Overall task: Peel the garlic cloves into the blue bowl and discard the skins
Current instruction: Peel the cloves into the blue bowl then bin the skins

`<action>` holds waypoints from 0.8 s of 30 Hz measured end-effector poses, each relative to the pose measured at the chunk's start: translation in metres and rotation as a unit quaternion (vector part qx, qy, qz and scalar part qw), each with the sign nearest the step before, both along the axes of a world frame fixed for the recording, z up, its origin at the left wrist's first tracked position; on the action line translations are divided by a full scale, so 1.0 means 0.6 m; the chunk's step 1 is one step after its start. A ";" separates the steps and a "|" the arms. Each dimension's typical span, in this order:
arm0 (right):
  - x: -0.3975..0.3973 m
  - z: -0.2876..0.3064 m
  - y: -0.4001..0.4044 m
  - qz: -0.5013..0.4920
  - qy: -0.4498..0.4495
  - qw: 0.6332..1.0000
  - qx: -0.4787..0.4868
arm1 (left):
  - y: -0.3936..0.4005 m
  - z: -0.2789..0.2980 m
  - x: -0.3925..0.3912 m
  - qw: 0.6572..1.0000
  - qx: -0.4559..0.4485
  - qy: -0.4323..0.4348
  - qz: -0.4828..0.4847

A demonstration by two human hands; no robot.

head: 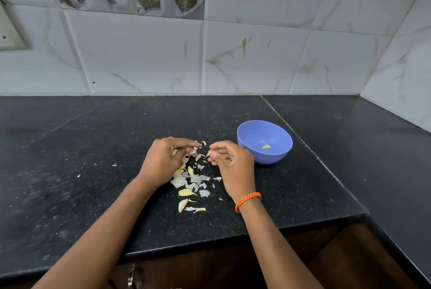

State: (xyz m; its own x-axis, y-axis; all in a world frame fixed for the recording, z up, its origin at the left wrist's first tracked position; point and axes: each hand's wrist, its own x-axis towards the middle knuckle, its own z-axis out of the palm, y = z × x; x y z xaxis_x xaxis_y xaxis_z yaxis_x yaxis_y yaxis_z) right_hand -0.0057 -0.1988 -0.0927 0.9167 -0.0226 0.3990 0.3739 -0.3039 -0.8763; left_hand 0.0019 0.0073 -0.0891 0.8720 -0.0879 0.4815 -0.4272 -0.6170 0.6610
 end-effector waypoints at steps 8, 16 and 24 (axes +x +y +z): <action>0.010 0.004 -0.019 -0.022 -0.015 0.993 -0.113 | -0.004 0.010 -0.008 1.000 -0.007 -0.009 0.026; 0.011 0.012 -0.034 0.010 -0.016 0.959 -0.281 | 0.000 -0.003 0.001 0.999 0.022 -0.007 0.039; 0.013 0.054 -0.026 0.045 -0.011 0.893 -0.448 | 0.001 -0.007 0.002 0.997 0.032 -0.022 0.062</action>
